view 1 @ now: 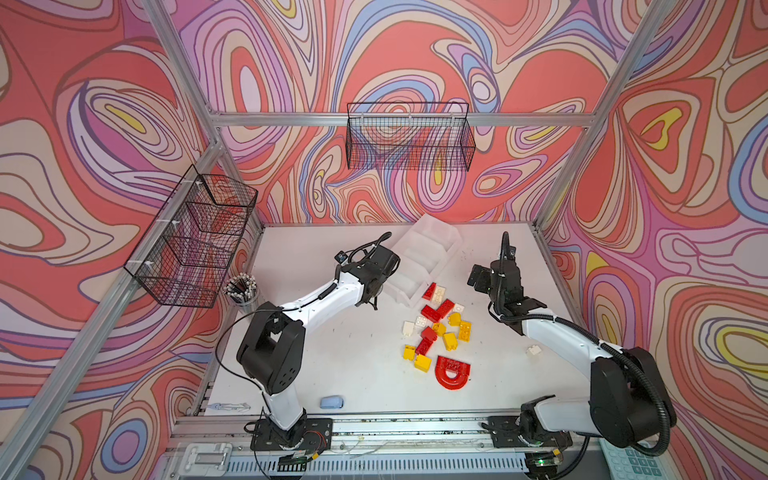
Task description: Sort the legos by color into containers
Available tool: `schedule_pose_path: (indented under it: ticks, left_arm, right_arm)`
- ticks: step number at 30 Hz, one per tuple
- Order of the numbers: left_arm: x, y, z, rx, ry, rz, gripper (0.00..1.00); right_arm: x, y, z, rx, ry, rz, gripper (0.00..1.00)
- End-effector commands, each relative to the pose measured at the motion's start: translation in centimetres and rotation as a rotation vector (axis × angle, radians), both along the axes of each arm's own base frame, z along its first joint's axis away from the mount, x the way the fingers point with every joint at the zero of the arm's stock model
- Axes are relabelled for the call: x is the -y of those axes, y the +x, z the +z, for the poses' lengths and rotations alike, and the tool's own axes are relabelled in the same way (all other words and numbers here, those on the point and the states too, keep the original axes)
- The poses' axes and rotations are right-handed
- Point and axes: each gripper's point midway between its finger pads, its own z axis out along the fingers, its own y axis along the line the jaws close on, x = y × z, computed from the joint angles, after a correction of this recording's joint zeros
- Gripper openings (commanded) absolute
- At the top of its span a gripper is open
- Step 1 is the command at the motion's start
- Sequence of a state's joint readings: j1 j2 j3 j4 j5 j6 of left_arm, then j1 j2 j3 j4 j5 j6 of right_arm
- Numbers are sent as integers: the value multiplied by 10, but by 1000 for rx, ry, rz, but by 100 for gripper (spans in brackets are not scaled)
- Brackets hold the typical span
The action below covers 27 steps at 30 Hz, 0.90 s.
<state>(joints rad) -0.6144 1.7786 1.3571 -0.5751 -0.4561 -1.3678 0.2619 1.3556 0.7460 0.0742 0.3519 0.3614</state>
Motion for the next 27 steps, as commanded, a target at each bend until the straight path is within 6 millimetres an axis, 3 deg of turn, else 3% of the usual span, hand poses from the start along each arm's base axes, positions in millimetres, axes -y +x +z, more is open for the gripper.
schedule_pose_path:
  ticks: [1,9,18,24,27]
  left_arm:
    - [4,-1,-18,-46,-18,46,89]
    - [18,18,-33,-50,-14,41,85]
    - [23,30,-24,-22,2,25,82]
    - [30,33,-41,-74,14,8,71]
    - [31,42,-40,-71,44,-2,63]
  right_arm:
    - [1,0,0,14,6,-17,98]
    - [-2,-1,-7,20,25,-1,97]
    - [-6,2,-11,14,34,12,97]
    - [-9,3,-11,11,42,26,97]
    - [-10,2,-8,18,48,34,97]
